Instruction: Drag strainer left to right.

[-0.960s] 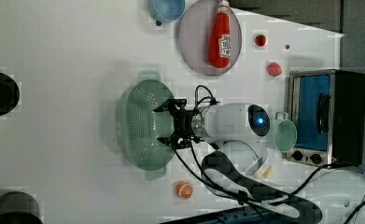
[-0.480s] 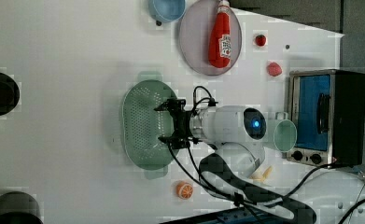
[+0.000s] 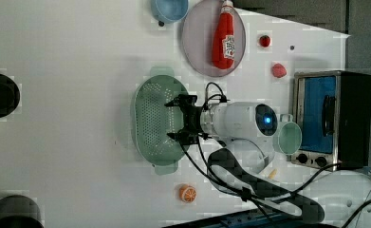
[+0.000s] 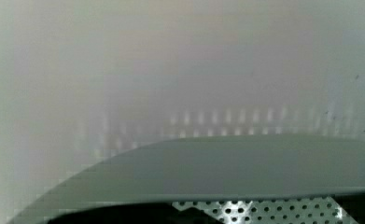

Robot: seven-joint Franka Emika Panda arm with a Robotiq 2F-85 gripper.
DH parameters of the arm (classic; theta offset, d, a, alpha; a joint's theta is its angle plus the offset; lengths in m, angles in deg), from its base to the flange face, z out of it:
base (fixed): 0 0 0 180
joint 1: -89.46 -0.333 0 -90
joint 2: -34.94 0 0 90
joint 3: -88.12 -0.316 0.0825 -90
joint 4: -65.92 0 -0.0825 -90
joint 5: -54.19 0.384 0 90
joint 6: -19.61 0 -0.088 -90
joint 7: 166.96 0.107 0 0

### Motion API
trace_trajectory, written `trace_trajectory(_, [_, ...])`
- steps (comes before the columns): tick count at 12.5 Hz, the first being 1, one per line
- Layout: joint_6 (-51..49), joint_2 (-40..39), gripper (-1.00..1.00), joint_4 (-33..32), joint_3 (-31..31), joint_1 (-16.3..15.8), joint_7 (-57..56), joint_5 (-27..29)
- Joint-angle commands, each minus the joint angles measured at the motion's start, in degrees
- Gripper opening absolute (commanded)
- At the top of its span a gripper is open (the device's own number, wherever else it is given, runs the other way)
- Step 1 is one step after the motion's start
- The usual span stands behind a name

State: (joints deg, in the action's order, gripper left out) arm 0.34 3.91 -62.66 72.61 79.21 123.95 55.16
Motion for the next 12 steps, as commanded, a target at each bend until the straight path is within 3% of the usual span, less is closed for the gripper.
trace_trajectory(1, [-0.2,2.2,1.0,-1.2,4.5,0.7,0.3,0.4])
trace_trajectory(12, [-0.8,6.9,1.0,-8.3,13.2,3.5,-12.4,0.3])
